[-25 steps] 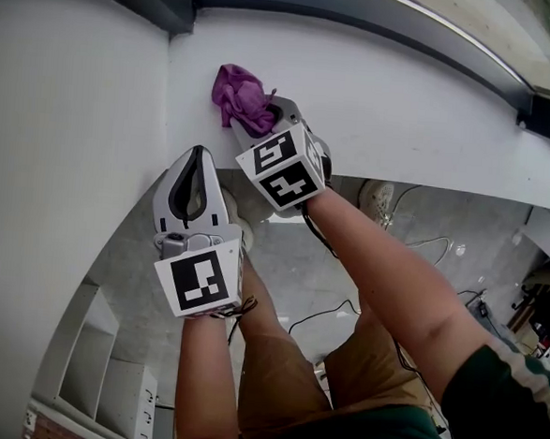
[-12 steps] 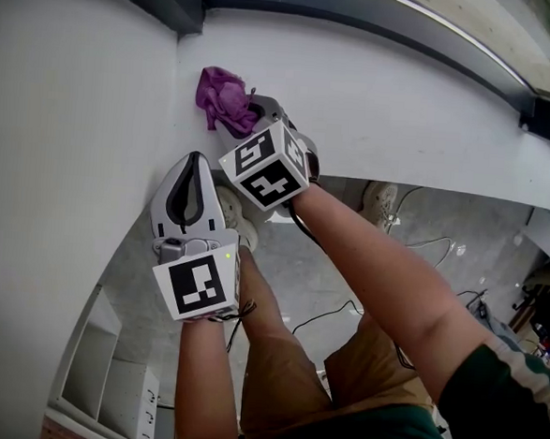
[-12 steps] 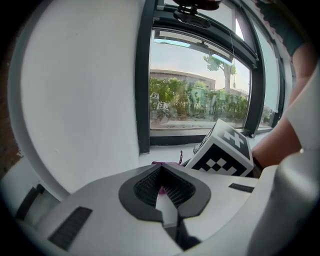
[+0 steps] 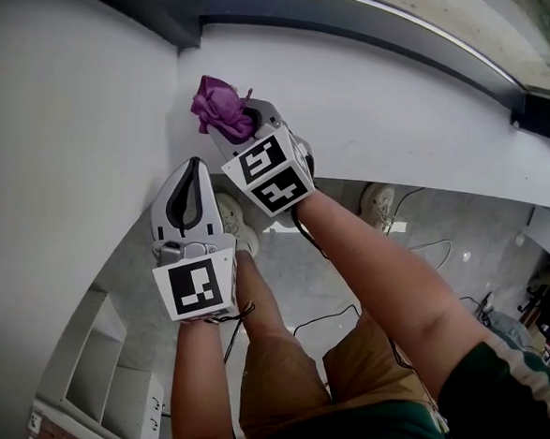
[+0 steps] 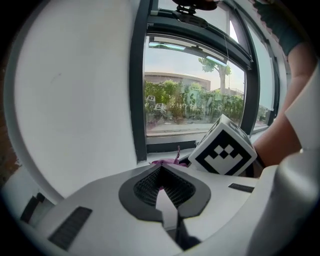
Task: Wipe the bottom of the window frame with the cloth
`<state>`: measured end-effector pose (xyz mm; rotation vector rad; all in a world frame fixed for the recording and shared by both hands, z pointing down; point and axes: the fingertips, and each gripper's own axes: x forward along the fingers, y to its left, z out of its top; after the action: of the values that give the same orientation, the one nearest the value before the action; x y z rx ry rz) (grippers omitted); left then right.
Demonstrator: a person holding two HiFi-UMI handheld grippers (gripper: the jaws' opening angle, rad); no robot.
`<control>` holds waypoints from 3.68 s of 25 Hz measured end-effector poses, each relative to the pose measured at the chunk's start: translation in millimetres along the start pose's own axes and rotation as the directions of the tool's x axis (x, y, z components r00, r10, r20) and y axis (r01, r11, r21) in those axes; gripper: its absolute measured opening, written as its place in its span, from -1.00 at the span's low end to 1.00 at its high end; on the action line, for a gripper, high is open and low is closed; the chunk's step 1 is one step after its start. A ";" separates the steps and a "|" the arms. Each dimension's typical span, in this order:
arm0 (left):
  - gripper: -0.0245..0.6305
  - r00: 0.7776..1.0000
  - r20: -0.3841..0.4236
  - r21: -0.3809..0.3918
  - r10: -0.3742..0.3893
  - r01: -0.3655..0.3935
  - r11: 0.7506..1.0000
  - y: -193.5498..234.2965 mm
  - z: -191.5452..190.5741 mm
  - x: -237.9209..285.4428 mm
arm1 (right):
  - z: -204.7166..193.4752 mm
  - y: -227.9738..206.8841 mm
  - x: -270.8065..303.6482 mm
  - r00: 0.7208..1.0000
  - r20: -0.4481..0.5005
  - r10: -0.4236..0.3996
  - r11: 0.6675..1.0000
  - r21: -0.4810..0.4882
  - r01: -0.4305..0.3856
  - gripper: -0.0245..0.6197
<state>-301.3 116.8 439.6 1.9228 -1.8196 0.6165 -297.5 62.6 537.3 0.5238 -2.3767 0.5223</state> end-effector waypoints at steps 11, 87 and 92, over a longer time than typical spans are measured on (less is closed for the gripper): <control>-0.92 0.993 0.103 0.041 -0.051 0.047 0.998 -36.0 119.6 -80.6 | 117.9 18.9 -154.5 0.989 0.131 0.072 0.997 -0.050 -0.067 -0.45; -0.92 0.777 0.409 0.403 -0.478 0.316 0.859 -266.7 480.6 -302.8 | 290.1 22.7 -701.7 0.701 0.672 -0.238 0.938 -0.028 0.345 -0.46; -0.92 0.775 0.406 0.419 -0.484 0.312 0.853 -264.0 481.3 -302.6 | 290.6 19.6 -702.0 0.699 0.668 -0.255 0.935 -0.015 0.354 -0.46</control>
<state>-36.0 97.3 -128.0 2.8198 -1.5352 0.2947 49.5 101.2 -137.7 1.1755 -2.8605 -0.0144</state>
